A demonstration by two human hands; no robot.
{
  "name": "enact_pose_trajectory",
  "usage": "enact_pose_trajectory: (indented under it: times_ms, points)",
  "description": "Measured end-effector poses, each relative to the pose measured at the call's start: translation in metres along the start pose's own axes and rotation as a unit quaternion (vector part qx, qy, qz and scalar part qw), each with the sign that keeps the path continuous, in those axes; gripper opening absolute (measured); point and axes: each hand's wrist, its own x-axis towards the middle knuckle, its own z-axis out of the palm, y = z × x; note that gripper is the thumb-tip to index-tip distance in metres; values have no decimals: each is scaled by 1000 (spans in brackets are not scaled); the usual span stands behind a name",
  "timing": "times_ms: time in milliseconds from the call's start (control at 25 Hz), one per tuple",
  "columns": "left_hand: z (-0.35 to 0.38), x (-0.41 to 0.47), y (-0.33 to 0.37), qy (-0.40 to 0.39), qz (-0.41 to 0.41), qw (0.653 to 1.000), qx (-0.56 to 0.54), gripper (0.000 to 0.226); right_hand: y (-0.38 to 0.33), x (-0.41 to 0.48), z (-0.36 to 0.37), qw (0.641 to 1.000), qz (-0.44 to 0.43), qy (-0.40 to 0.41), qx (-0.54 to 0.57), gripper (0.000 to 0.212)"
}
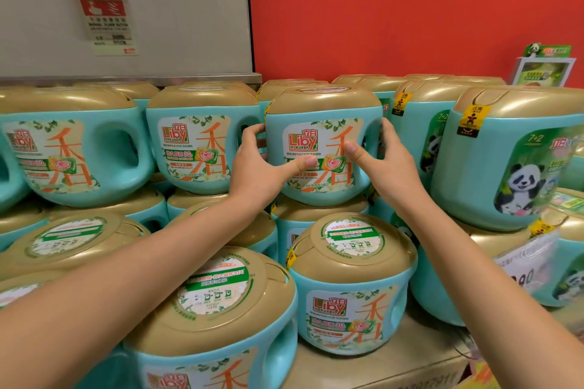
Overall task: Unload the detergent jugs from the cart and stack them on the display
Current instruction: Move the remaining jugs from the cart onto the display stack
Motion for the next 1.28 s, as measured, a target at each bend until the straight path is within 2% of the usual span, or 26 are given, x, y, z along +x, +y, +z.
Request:
enact_pose_trajectory:
  times_ms: [160,440,680,800,920,1000,1120,1200,1280]
  points:
    - [1,3,0,13,-15,1000,18,106,-6,6,1,999,24,-34,-27,90]
    - [0,-4,2,3,-12,1000,21,106,-2,-1,-4,1000,5,-12,-14,87]
    - [-4,-8,9,-13,-28,999,18,97,-3,-4,-5,1000,9,-12,3,85]
    - [-10,-18,20,24,-32,999,35,81,-5,-20,-7,999,-15,26,-21,64]
    - [-27,-47,36,54,46,997,-23,42,-14,-57,-16,993,-94,76,-12,37]
    - [-37,-80,45,31,78,993,-87,27,-19,-96,-28,986,-144,81,3,21]
    - [-40,-149,46,-43,89,977,-190,25,-19,-174,-53,981,-154,116,23,11]
    - [-37,-199,37,-96,69,965,-235,24,-12,-235,-67,982,-110,147,34,10]
    - [-31,-255,21,-145,13,954,-262,26,2,-304,-82,986,-11,164,40,8]
